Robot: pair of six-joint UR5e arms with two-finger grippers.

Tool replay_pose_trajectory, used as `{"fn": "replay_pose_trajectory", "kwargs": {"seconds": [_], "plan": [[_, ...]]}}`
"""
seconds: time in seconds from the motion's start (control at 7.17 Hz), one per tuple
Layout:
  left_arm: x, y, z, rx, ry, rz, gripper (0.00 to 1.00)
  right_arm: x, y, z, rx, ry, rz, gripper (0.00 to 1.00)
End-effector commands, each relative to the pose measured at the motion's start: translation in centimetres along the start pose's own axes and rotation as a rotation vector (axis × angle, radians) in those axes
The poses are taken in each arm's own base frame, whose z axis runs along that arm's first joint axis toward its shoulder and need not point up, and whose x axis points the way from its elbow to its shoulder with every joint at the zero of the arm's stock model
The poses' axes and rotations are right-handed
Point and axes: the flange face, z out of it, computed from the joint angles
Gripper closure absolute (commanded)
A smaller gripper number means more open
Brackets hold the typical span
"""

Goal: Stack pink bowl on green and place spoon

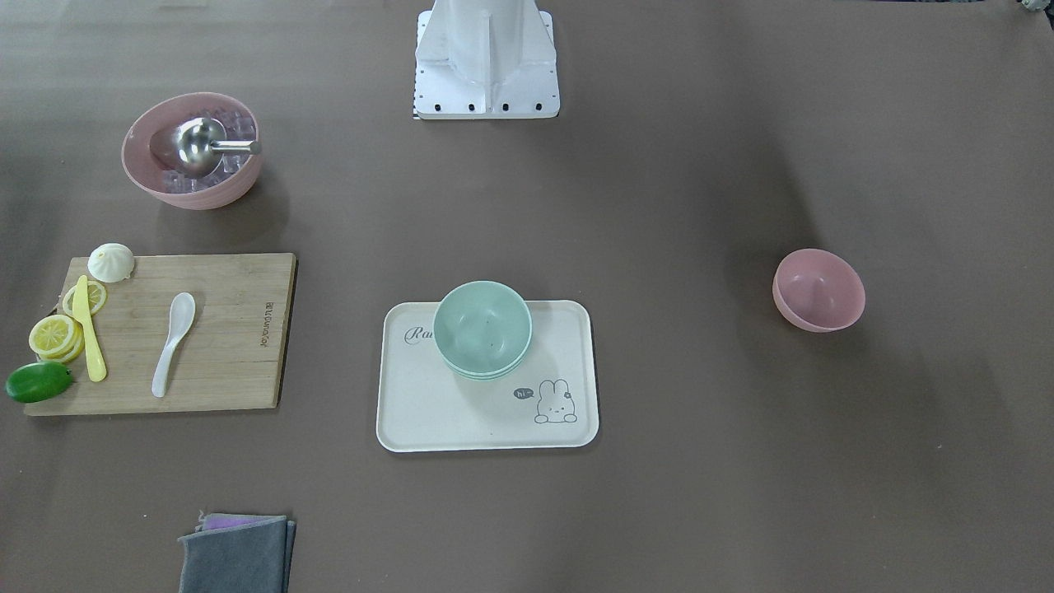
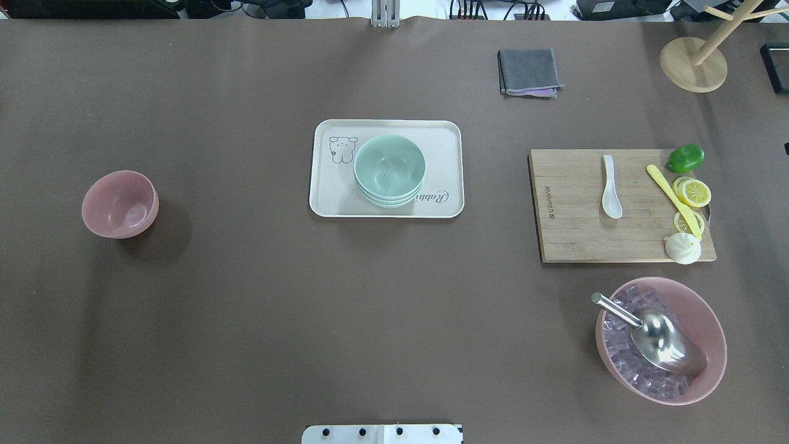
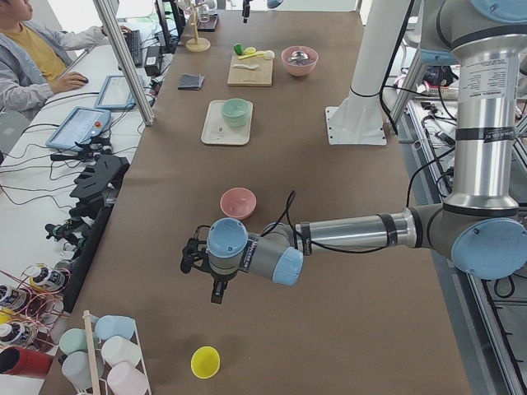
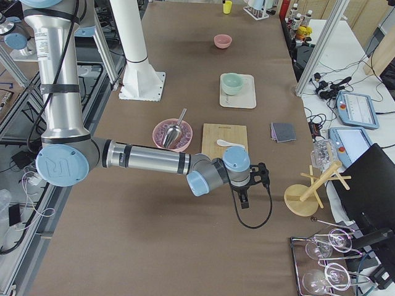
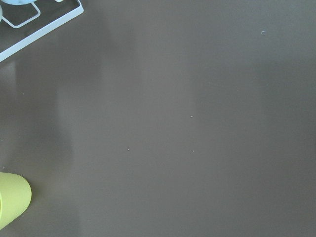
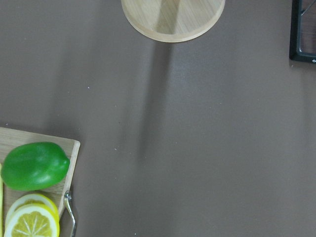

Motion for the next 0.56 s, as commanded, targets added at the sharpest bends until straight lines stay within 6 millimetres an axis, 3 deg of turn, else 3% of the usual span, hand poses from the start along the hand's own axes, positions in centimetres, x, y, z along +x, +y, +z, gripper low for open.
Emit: {"fn": "replay_pose_trajectory", "kwargs": {"seconds": [0.0, 0.42], "plan": [[0.14, 0.04, -0.09, 0.001, 0.001, 0.001, 0.02, 0.15, 0.13, 0.14, -0.005, 0.0, 0.006, 0.0], [0.31, 0.06, -0.25, 0.011, 0.002, 0.014, 0.02, 0.44, 0.31, 0.47, -0.01, 0.004, 0.009, 0.0]]}}
